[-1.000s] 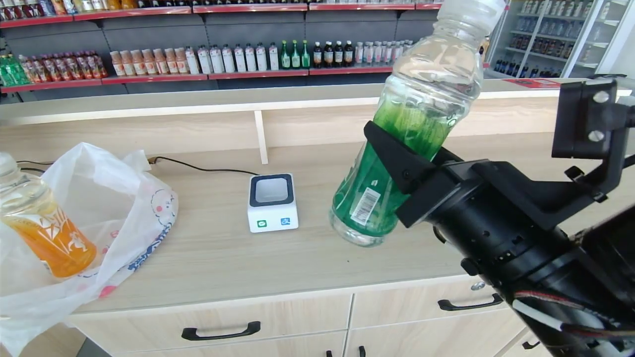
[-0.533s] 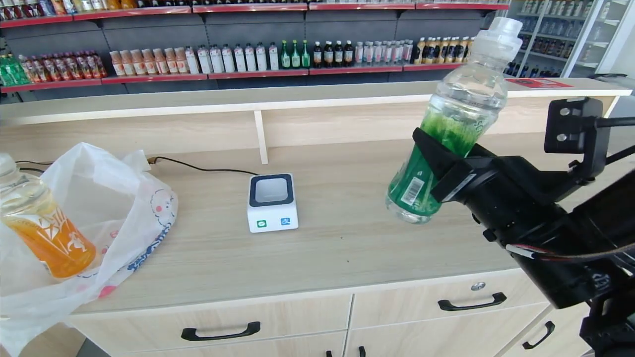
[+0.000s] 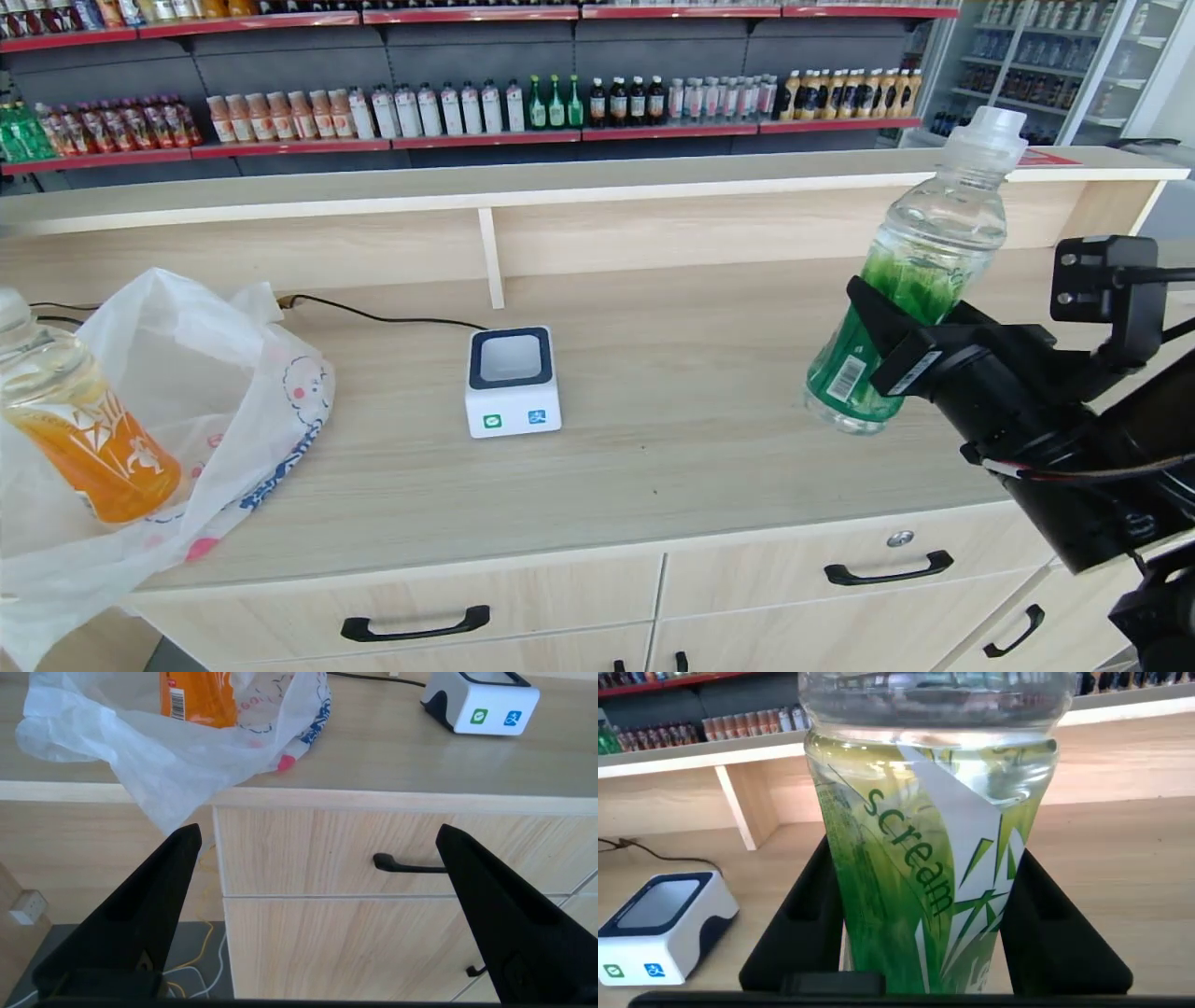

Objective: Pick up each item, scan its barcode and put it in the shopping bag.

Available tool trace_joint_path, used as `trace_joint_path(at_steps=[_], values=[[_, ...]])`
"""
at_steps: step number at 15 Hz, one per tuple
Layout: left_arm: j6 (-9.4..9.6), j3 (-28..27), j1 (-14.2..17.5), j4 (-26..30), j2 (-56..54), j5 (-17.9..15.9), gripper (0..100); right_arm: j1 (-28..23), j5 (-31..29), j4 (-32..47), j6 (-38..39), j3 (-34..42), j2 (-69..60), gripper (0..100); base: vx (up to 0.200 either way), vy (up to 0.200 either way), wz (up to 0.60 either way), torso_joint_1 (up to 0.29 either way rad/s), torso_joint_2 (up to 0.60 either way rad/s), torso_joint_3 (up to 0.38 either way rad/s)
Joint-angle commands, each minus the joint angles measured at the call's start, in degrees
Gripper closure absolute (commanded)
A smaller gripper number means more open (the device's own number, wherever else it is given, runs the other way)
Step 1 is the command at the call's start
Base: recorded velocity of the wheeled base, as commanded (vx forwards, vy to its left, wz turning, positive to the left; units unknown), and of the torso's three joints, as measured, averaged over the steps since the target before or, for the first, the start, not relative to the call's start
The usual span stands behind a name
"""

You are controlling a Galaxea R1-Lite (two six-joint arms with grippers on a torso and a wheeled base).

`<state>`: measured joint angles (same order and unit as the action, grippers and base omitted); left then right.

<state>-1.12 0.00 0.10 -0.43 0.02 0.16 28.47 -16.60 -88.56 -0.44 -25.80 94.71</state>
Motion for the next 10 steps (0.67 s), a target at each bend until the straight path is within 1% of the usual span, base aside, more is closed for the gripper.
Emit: trace_joint_path(at_steps=[1,2,8,10], values=[[-0.02,0.00,-0.01,-0.01,-0.02,0.02,0,-0.43,-0.01,-0.03,0.18,-0.48,0.83,100,0.000,0.000,0.00,0.000,0.00,0.000],[-0.02,0.00,-0.01,-0.01,-0.02,0.02,0,-0.43,-0.01,-0.20,0.26,-0.92,1.27,100,0.000,0.000,0.00,0.000,0.00,0.000],[-0.02,0.00,-0.01,-0.01,-0.02,0.11,0,-0.78,0.08,-0.20,0.18,-1.80,1.18,100,-0.200,0.000,0.00,0.006,0.00,0.001],[-0.02,0.00,-0.01,-0.01,0.06,0.02,0,-1.39,0.08,-0.29,0.18,-2.24,1.27,100,0.000,0.000,0.00,0.000,0.00,0.000]])
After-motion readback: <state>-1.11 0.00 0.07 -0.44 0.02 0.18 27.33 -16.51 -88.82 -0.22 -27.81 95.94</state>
